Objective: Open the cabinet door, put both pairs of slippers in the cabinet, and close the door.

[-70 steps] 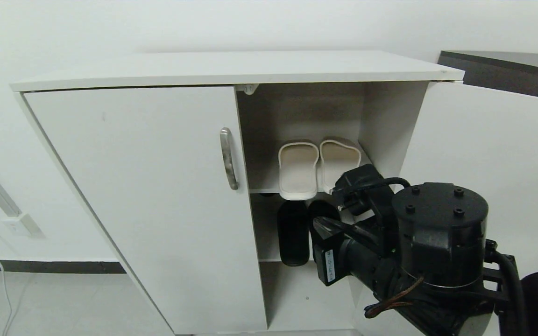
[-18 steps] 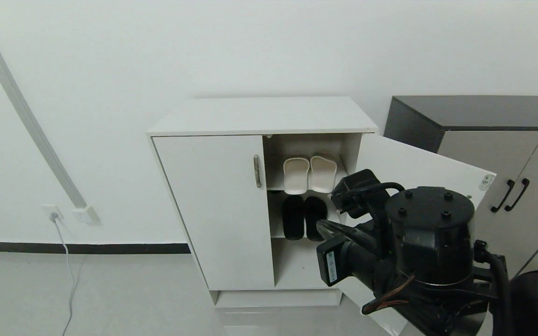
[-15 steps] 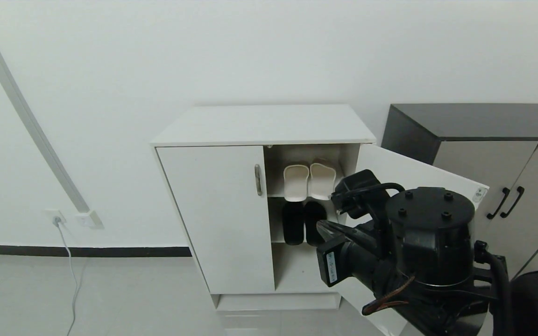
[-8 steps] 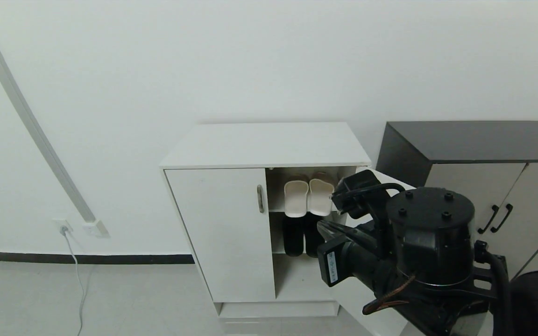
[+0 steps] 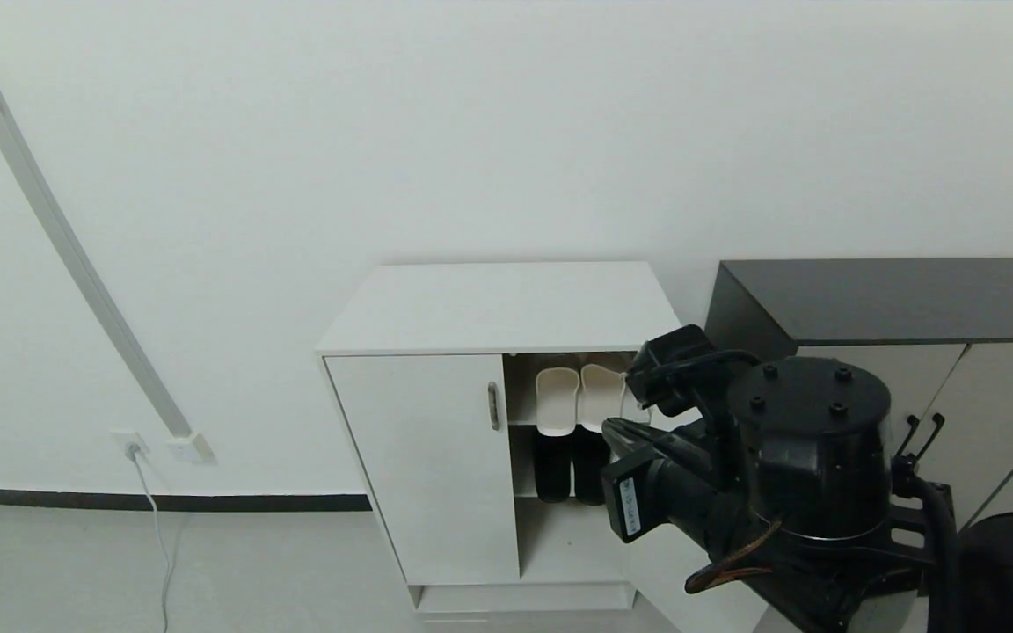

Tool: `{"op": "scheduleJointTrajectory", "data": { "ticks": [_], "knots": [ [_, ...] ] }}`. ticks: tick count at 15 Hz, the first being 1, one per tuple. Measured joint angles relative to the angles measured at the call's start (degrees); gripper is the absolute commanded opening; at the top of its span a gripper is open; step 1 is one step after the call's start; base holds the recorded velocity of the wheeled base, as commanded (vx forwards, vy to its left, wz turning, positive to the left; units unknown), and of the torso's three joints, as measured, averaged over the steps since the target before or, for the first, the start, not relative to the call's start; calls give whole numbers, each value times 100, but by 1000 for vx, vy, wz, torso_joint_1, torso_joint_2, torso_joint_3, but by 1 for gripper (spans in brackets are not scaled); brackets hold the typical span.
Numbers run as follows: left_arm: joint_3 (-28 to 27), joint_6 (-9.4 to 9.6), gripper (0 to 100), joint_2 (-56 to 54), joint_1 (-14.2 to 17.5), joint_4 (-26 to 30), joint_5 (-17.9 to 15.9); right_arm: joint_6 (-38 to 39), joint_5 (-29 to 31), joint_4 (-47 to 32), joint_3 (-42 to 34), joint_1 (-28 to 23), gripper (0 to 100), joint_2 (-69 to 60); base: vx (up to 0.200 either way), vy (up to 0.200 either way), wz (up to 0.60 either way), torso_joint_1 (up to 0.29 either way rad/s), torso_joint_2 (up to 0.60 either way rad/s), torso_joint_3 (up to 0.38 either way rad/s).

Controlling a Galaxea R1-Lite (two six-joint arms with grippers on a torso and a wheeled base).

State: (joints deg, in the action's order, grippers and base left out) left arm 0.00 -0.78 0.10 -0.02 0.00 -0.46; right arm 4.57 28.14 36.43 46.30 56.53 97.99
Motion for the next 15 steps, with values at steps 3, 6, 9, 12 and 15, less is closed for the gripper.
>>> {"op": "scheduleJointTrajectory", "data": {
  "ticks": [3, 6, 9, 12, 15],
  "knots": [
    [0, 2, 0, 0, -5, 2, 2, -9, -22, 5, -9, -17, 0, 44, 0, 0, 0, 0, 0, 0],
    [0, 2, 0, 0, -7, 0, 2, -11, -59, 2, -16, -13, 0, 61, 0, 0, -200, 1, -1, 1],
    [0, 2, 0, 0, 0, 0, 4, -11, -61, 6, -30, -6, 0, 63, 0, 0, -600, -4, 2, 4],
    [0, 2, 0, 0, 0, 0, 0, -11, -59, 2, -35, -16, 0, 63, 0, 0, -600, 9, 6, -4],
    [0, -4, 0, 0, 0, 0, 2, -11, -61, 0, -27, -59, 0, 68, 0, 0, 0, 0, 0, 0]
  ]
}}
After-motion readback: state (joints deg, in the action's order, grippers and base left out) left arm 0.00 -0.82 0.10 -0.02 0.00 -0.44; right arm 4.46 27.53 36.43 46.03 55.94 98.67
